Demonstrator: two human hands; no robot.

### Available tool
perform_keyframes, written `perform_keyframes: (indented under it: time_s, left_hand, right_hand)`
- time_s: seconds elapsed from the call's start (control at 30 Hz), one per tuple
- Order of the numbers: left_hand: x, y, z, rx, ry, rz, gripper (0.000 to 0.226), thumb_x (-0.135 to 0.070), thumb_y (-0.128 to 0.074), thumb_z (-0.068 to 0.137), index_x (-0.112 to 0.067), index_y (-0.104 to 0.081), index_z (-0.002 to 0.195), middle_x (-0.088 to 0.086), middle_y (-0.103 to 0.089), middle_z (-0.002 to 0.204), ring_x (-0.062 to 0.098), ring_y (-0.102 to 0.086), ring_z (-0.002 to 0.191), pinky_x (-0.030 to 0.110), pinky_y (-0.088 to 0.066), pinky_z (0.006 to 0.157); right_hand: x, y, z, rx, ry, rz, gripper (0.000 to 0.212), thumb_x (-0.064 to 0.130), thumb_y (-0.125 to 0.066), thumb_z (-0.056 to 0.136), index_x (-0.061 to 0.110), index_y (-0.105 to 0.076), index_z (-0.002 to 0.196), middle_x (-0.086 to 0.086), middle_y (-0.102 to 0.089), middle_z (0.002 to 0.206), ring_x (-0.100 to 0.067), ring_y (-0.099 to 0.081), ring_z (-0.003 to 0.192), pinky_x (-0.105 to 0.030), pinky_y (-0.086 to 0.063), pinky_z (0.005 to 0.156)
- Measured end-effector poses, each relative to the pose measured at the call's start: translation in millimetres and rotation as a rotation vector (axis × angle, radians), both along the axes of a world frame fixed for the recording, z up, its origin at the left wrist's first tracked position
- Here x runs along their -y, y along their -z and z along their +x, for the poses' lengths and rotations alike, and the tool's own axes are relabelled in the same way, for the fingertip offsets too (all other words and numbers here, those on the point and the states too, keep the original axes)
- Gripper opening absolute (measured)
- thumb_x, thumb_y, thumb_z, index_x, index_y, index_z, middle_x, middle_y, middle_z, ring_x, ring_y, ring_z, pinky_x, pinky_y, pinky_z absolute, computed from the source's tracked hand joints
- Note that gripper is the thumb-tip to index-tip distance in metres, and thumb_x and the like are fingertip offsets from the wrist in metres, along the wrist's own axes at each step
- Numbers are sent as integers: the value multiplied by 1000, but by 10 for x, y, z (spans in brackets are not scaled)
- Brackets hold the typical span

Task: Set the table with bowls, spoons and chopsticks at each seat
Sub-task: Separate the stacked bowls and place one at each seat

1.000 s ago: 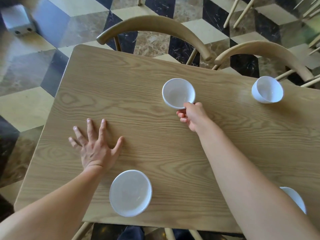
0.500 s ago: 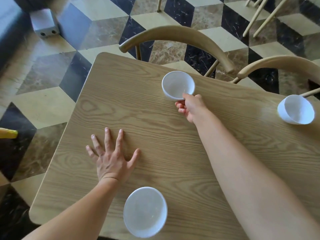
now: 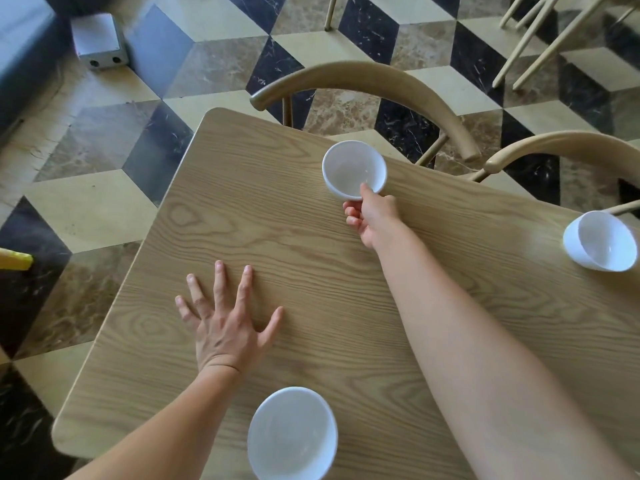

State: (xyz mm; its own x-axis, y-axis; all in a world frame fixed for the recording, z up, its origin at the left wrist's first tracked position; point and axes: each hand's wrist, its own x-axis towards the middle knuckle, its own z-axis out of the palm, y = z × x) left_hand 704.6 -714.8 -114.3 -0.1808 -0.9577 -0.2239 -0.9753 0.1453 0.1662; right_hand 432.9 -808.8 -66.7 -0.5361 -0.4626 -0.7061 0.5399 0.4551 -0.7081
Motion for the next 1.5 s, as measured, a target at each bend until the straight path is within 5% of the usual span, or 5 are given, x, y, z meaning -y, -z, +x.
perform_keyframes:
  time_s: [0.37, 0.7, 0.9, 1.2, 1.5]
  left_hand:
    - [-13, 65, 19, 12, 4, -5, 94, -84, -37, 73, -36, -32, 153, 9, -15, 167, 49, -1, 149, 67, -1, 117]
    - [36, -29, 60, -41, -7, 92, 87, -82, -46, 76, -47, -23, 152, 0, -8, 168, 42, 6, 151, 60, 8, 118]
    - [272, -686, 73, -9, 94, 390, 46, -44, -58, 88, -22, -60, 128, 11, -54, 138, 37, -45, 131, 45, -43, 104]
    - [-1450, -1891, -559, -3, 575, 104, 26, -36, -61, 79, -28, -60, 103, -3, -64, 98, 23, -58, 82, 27, -43, 63]
    - [-3020, -2550, -1231, 18, 676, -89, 23, -37, -57, 80, -28, -59, 101, -1, -65, 100, 23, -62, 84, 27, -49, 64]
  right_hand:
    - [-319, -71, 72, -38, 4, 20, 26, 27, -52, 99, 5, -53, 86, -13, -58, 68, -16, -50, 45, -21, -36, 35]
    - [-1950, -153, 371, -224, -245, 271, 16, 16, -48, 92, 12, -50, 77, -7, -57, 59, -14, -44, 38, -18, -31, 34]
    - [-2931, -486, 548, -451, -464, 465, 18, 23, -51, 87, 19, -48, 69, -11, -69, 70, -24, -54, 51, -25, -39, 41]
    - [-4267, -1429, 584, -881, -710, 596, 23, 28, -53, 88, 10, -61, 102, -12, -64, 108, -30, -62, 98, -34, -51, 82]
    - [-5874, -2258, -58, -1056, -642, 539, 15, 23, -53, 87, 16, -58, 99, -12, -63, 117, -29, -61, 98, -32, -50, 81]
